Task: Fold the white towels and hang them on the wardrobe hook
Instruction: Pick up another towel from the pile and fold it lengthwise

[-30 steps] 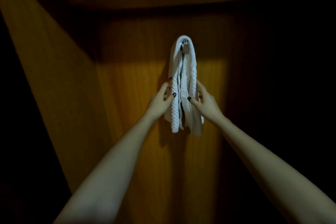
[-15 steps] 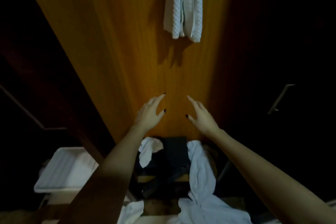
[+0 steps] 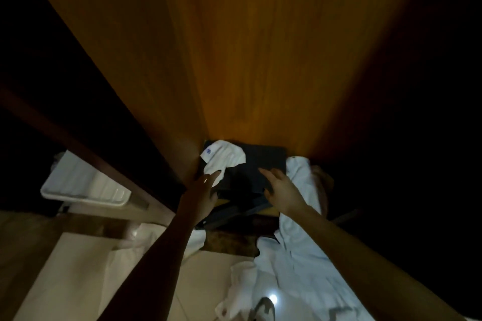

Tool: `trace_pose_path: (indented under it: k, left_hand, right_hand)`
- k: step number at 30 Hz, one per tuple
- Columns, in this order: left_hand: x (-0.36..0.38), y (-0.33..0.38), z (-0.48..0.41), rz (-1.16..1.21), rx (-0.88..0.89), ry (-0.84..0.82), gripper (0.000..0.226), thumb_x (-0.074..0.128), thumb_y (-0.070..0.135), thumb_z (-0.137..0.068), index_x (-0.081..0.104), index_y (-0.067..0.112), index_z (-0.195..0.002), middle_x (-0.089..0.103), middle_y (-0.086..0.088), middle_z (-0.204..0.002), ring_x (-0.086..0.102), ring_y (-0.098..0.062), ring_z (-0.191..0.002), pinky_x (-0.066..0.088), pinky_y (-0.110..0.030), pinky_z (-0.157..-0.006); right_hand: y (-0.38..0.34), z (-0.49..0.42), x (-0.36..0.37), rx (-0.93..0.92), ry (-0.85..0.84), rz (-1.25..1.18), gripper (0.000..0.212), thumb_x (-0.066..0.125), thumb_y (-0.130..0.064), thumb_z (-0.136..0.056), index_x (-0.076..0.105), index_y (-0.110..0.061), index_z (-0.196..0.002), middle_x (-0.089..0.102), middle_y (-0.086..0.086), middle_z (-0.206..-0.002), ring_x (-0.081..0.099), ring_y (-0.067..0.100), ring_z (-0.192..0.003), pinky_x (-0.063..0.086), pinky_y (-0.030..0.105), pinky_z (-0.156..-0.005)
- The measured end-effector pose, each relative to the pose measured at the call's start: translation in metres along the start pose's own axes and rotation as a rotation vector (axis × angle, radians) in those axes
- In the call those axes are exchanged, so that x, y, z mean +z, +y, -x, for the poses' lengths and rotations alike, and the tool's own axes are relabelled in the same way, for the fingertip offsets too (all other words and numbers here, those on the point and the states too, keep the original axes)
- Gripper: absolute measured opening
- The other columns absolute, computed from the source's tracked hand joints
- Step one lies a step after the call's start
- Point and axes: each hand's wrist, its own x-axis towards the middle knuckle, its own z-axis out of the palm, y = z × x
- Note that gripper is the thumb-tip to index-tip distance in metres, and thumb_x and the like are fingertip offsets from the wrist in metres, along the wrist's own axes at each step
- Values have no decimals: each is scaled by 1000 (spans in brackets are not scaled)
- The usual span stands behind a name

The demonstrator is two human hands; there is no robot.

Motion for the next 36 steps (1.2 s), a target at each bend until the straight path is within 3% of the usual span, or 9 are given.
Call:
trace_pose_path:
  k: [3,8,17,21,24,27,29,32,36]
  left_hand:
    - [49,-46,-11,14,-82,7,56,61,9,-89,44,18,-142,54,-7,-135,53,-22,-123,43,-31,-98]
    - [123,-118,-45,-2,-71,-19,58,61,5,-88,44,14,-142,48,-10,-141,47,-25,-129,40,-33,-105]
    - [234,-211,-120,-116,-41,64,50,51,17,-97,38,21,-145,36,-4,-149,33,-19,-138,37,-29,-106]
    - [267,-242,-136,-170,23,69,54,59,17,-92,42,19,-143,43,-6,-144,37,-24,-134,37,-36,-105]
    - [273,-257,-144,-214,71,148,46,69,6,-81,60,15,-125,61,-10,-118,56,-33,-112,48,-46,-87]
    - [265,-255,-147,-251,192,215,27,70,7,-78,70,13,-104,66,-8,-90,64,-31,-86,51,-41,-74]
    - [253,-247,-144,-226,250,261,18,75,6,-75,73,11,-92,64,-7,-77,65,-28,-73,52,-35,-67]
    - [226,-224,-133,-98,270,289,23,75,-3,-75,72,7,-95,65,-8,-82,65,-26,-76,55,-35,-68]
    - [178,-179,-133,73,302,240,24,58,6,-90,66,9,-112,65,-6,-100,63,-20,-92,54,-34,-81]
  right_hand:
    - [25,-40,58,-18,-49,57,63,52,-13,-91,32,-25,-150,36,14,-147,41,34,-129,43,43,-102]
    - [49,-110,149,-74,-99,152,59,50,-21,-94,31,-27,-150,31,8,-152,33,31,-135,38,41,-106]
    - [77,-228,282,-141,54,142,56,53,-18,-93,38,-26,-147,26,7,-157,18,32,-144,28,45,-112]
    - [91,-261,321,-177,119,109,59,54,-13,-93,38,-29,-147,27,8,-156,16,34,-145,25,49,-113]
    - [94,-274,334,-248,257,69,46,59,-9,-90,55,-17,-135,49,14,-142,36,38,-136,34,51,-106]
    - [90,-278,333,-317,394,25,21,67,-1,-83,71,-5,-103,67,17,-99,61,39,-105,47,46,-84]
    - [86,-272,324,-339,416,-22,15,68,3,-81,72,-4,-94,67,15,-88,63,35,-93,48,42,-78]
    - [79,-251,300,-328,440,-118,15,66,4,-84,72,-3,-97,66,15,-92,62,31,-91,45,37,-79]
    - [62,-222,238,-189,399,-326,20,58,-1,-92,68,-5,-108,60,11,-105,54,21,-102,41,27,-89]
